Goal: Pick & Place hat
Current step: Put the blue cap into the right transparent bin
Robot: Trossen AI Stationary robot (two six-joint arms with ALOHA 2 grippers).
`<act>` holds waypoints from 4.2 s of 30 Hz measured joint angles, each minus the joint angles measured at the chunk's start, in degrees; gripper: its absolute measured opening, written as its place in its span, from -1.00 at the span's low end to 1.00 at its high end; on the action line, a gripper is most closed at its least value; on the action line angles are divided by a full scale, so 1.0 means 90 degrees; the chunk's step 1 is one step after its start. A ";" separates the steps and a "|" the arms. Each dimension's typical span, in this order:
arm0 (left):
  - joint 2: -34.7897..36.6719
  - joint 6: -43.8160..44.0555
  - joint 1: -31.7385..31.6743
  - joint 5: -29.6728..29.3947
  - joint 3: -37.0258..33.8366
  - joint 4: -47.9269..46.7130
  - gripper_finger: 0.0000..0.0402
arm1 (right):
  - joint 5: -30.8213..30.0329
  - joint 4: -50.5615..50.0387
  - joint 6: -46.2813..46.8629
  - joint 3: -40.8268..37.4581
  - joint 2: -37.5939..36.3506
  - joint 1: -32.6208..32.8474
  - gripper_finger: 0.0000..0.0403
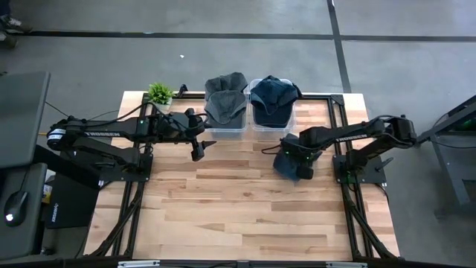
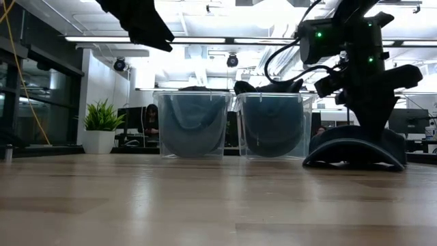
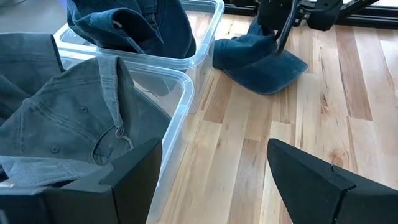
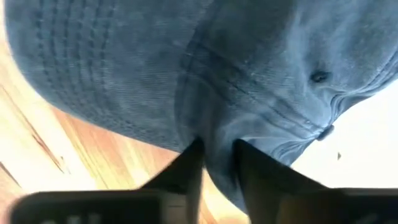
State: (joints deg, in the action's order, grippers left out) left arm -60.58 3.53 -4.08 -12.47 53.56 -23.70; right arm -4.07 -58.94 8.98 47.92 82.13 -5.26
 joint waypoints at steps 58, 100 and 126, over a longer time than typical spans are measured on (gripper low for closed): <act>-0.0005 0.0294 -0.0002 0.0489 0.0000 0.0391 0.44 | -0.0786 0.2173 0.2132 0.0002 -0.3352 0.2865 -1.00; -0.2256 -0.0037 -0.0003 0.3337 0.0012 0.7297 0.44 | -0.0364 0.6866 -0.3741 0.0002 -0.3549 0.3122 -1.00; -0.2633 0.0095 -0.0002 0.3458 0.0359 0.7404 0.44 | 0.0526 0.7371 -0.3598 0.0002 -0.2673 0.2001 -1.00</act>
State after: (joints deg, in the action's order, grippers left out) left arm -84.27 4.38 -4.10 18.65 56.80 42.93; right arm 0.66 7.40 -23.40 47.94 58.07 12.75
